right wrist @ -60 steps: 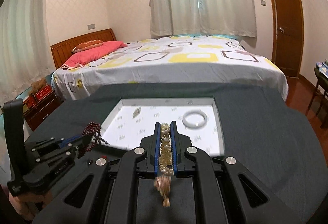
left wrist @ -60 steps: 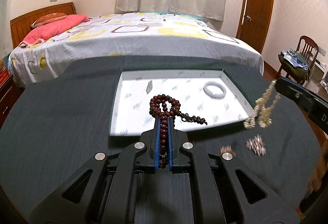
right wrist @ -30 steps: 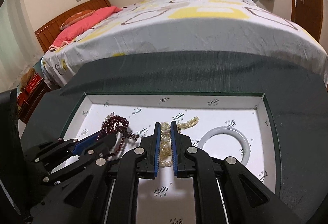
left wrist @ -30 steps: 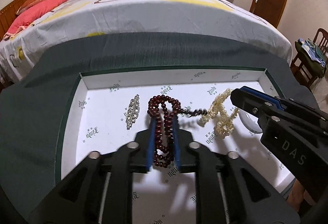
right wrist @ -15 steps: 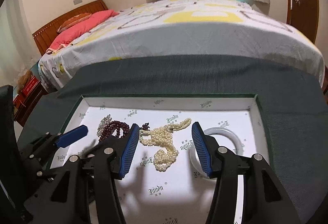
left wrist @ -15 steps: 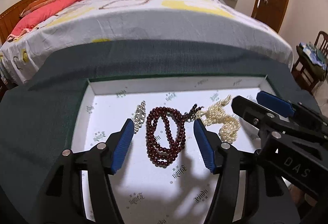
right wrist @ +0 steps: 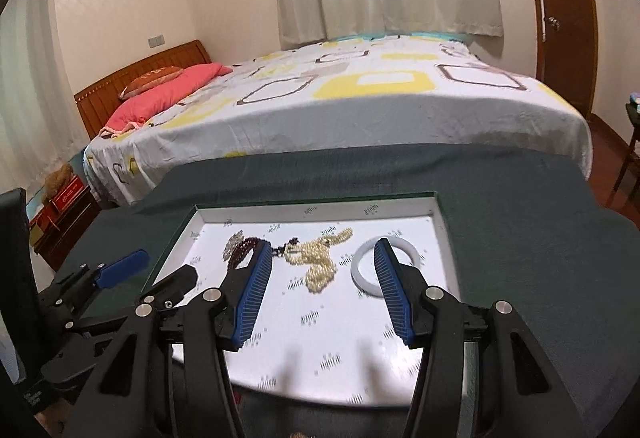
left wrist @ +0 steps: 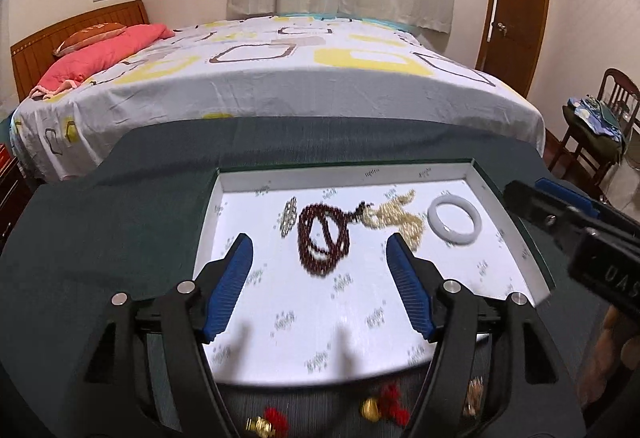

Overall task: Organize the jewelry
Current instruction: 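Withdraw both tools from the box toward the silver ring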

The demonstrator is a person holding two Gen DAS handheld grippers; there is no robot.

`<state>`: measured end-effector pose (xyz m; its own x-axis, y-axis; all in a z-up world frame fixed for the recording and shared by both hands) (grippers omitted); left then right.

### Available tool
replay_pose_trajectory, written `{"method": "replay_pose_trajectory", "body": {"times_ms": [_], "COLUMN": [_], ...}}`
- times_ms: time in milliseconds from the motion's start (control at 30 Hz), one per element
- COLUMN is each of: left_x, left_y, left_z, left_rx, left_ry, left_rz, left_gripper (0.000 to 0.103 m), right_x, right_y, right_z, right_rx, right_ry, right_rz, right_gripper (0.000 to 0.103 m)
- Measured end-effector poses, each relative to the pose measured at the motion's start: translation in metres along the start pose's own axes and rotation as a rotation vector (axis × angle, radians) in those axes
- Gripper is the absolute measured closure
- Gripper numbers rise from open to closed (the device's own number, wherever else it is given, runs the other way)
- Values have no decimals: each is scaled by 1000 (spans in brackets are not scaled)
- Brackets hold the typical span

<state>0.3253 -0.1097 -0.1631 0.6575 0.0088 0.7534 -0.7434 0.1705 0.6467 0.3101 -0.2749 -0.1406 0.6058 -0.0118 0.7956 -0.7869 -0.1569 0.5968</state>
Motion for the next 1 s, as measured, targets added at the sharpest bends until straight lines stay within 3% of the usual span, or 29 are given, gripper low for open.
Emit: {"method": "replay_pose_trajectory", "body": {"times_ms": [533, 800, 1000], "left_x": [-80, -132, -152], "left_y": [59, 78, 82], "left_z": [-2, 15, 35], "left_rx": [20, 13, -3], "left_ry": [-24, -55, -94], "left_rz": [-17, -71, -88], "left_gripper": [35, 35, 35], "right_x": [-86, -126, -147], "right_y": [62, 85, 99], "right_z": [11, 19, 33], "right_rx": [-86, -120, -133], "right_ry": [25, 23, -19], "right_rz": [-66, -92, -104], "right_gripper": [50, 50, 50]}}
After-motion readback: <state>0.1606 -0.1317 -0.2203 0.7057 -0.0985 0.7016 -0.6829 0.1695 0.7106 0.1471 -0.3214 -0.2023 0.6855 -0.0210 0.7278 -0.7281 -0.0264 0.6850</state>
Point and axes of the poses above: each gripper's, at about its wrist camera, not at the fingertips, and y roughly against the way its jaws point, z to its right, x to its top, the point moved 8 cm from there along -y, roughly the way its jaws point, and after that the axes turned 6 degrees about y, right-handed, at the moved point
